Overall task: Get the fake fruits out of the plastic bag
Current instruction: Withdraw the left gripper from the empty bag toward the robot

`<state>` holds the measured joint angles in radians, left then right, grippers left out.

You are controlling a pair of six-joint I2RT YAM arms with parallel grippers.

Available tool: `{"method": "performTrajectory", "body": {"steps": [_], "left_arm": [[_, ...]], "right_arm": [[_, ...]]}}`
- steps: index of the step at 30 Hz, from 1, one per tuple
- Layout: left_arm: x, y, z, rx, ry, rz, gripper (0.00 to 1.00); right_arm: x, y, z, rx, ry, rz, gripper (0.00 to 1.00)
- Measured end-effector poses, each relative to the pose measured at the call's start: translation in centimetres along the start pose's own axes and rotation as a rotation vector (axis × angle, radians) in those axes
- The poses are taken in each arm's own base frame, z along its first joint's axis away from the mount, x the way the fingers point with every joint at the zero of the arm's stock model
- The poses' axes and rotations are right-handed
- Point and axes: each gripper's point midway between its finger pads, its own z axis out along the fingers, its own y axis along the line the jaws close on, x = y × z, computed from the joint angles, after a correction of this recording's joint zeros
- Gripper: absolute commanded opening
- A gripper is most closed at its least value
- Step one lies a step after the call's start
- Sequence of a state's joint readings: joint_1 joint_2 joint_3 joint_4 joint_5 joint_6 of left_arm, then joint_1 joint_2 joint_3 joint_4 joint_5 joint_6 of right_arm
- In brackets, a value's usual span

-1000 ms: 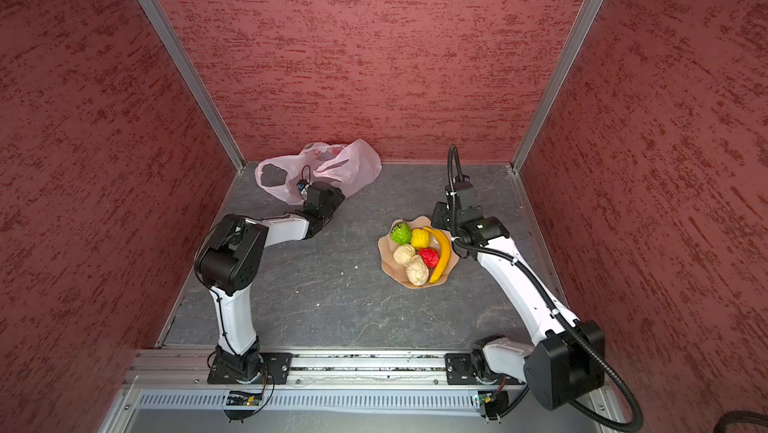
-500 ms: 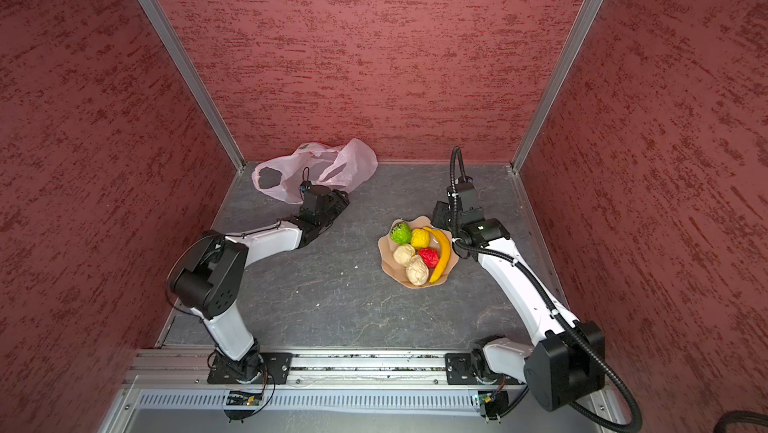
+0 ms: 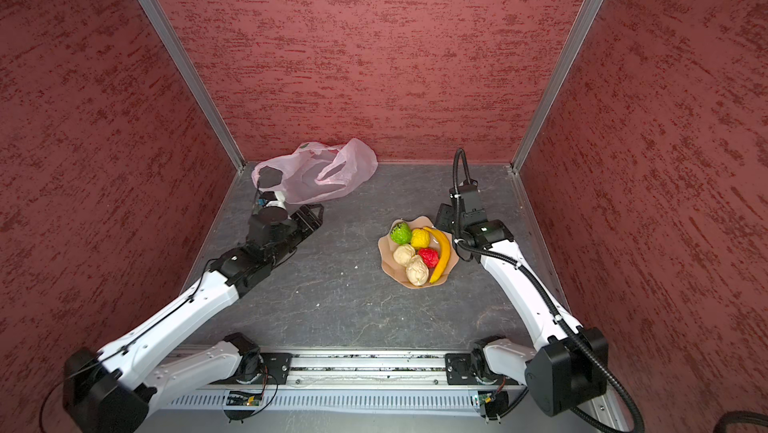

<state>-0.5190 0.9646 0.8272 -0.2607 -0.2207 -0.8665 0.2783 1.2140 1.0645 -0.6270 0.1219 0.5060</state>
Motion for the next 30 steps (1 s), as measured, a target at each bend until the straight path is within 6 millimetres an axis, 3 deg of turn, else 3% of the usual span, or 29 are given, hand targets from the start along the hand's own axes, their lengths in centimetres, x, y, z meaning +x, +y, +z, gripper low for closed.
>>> {"method": "performTrajectory", "body": {"steps": [5,7,9,14,22,30], "left_arm": [[-3.5,2.2,-4.8,-0.049,-0.094,0.038,0.81],[-4.3,3.5,-6.0,-0.084,-0.118,0.048,0.82],[-4.7,4.8,-7.0,-0.123,-0.132,0.056,0.82],[-4.7,6.9,-8.1,-0.188,-0.134,0.073,0.85],[-4.3,9.1,-7.1,-0.267,-0.107,0.088,0.85],[-4.3,10.2,-6.6,-0.304,-0.093,0.089,0.85]], "right_arm": [[0.1,-1.4,0.2,0.051,0.002,0.014,0.33],[0.5,-2.4,0.6,0.077,0.01,0.018,0.21],[1.1,-3.6,1.0,0.107,0.026,0.022,0.12],[2.2,-6.3,2.6,0.176,0.073,0.048,0.0],[3.8,-9.8,5.8,0.256,0.166,0.064,0.0],[6.1,-10.9,9.4,0.267,0.274,0.044,0.0]]}}
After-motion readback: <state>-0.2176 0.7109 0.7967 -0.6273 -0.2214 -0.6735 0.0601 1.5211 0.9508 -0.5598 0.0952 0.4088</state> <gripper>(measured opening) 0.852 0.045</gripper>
